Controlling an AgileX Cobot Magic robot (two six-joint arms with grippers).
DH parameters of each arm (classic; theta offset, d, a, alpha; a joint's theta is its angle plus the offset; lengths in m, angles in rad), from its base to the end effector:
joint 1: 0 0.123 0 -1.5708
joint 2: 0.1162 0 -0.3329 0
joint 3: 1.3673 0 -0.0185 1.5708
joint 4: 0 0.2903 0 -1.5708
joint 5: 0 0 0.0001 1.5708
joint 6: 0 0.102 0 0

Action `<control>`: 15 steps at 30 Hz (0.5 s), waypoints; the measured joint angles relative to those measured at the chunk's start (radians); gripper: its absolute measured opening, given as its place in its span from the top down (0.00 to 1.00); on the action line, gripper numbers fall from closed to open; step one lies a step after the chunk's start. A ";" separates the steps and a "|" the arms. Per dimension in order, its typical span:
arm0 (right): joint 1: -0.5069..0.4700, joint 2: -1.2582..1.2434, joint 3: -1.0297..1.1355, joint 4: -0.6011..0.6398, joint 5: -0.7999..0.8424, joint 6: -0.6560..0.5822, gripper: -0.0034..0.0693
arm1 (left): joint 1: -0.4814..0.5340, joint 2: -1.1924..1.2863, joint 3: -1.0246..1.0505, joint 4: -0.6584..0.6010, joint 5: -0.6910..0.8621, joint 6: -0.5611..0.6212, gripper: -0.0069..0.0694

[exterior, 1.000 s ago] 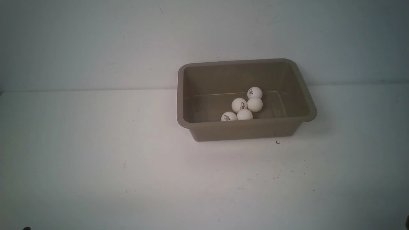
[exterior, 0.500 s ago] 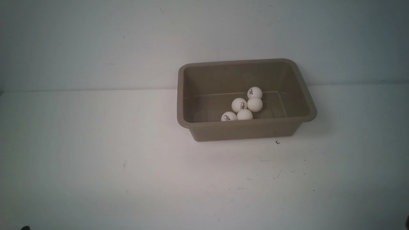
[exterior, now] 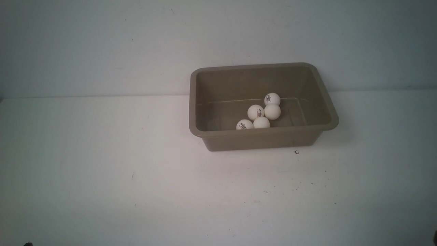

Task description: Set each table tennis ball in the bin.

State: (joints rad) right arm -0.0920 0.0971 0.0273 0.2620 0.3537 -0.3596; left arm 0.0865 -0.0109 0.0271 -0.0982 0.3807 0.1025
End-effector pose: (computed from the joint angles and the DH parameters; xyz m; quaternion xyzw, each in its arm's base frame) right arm 0.0603 0.0036 0.1634 -0.0339 0.8267 -0.0204 0.5613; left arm 0.0544 0.0010 0.1661 -0.0196 0.8069 0.0142 0.5902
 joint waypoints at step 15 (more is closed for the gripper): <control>0.000 0.000 0.000 0.000 0.000 -0.007 0.14 | 0.000 0.000 0.000 -0.001 0.000 -0.002 0.39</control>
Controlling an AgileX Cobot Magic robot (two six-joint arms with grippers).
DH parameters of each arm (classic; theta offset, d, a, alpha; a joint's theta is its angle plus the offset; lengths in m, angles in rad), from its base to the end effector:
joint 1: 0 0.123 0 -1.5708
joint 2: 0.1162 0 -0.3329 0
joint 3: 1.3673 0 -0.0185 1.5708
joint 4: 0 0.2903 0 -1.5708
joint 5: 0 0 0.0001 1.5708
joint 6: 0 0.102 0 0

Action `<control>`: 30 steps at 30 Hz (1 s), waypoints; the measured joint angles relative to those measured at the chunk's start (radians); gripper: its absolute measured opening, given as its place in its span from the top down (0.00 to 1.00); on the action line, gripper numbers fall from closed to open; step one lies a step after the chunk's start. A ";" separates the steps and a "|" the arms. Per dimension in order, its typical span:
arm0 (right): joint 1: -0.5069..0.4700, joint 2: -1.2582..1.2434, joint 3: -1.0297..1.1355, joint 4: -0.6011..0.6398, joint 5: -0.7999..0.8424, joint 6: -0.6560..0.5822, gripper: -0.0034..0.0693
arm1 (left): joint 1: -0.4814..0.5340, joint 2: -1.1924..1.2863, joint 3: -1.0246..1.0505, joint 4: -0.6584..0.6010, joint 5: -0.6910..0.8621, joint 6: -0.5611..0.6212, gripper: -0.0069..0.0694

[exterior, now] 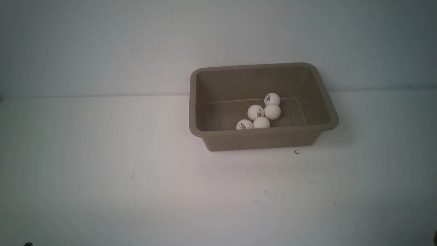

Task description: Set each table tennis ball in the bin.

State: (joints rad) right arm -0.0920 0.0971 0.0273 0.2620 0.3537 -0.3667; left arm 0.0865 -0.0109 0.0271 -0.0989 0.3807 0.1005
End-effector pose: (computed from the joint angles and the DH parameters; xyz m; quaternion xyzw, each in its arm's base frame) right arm 0.0603 0.0036 0.1634 -0.0369 0.8266 -0.0224 0.5612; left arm 0.0544 0.0010 0.1661 -0.0206 0.8069 0.0133 0.5902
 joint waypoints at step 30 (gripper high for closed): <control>0.123 0.000 0.000 -0.185 -0.011 0.250 0.14 | 0.000 0.000 0.000 -0.001 0.000 -0.001 0.39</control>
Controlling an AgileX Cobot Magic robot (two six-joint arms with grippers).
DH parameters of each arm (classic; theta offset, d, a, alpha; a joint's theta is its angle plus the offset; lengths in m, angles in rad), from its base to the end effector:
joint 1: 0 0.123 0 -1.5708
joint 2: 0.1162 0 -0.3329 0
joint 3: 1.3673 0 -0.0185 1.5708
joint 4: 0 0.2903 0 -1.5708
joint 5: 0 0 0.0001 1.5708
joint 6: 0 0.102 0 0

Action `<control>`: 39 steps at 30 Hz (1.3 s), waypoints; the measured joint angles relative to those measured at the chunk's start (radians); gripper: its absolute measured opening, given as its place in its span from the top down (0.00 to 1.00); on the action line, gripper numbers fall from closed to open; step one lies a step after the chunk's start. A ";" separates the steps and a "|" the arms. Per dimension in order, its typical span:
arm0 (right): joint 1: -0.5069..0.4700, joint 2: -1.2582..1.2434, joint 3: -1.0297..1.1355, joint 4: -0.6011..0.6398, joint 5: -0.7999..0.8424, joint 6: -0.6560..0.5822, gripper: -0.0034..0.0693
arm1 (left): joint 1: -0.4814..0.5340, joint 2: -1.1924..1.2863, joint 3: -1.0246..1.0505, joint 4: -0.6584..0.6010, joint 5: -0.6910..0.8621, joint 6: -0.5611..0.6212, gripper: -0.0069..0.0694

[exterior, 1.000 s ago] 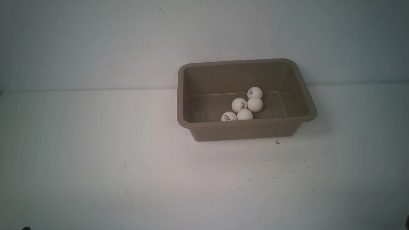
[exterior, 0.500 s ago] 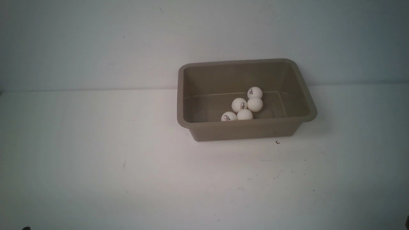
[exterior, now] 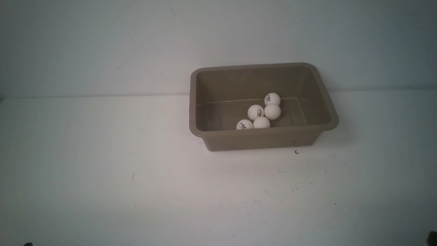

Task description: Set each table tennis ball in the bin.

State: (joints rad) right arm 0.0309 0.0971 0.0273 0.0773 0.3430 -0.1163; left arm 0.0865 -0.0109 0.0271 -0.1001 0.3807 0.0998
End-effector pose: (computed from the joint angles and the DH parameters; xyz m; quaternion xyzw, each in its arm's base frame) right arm 0.0600 0.0045 0.1634 -0.0381 0.8268 0.0072 0.5612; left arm 0.0544 0.0009 0.1661 -0.0212 0.8068 0.0126 0.5903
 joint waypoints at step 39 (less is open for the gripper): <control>0.031 -0.107 -0.003 -0.006 0.035 0.008 0.14 | 0.000 0.000 0.000 -0.001 0.000 0.000 0.39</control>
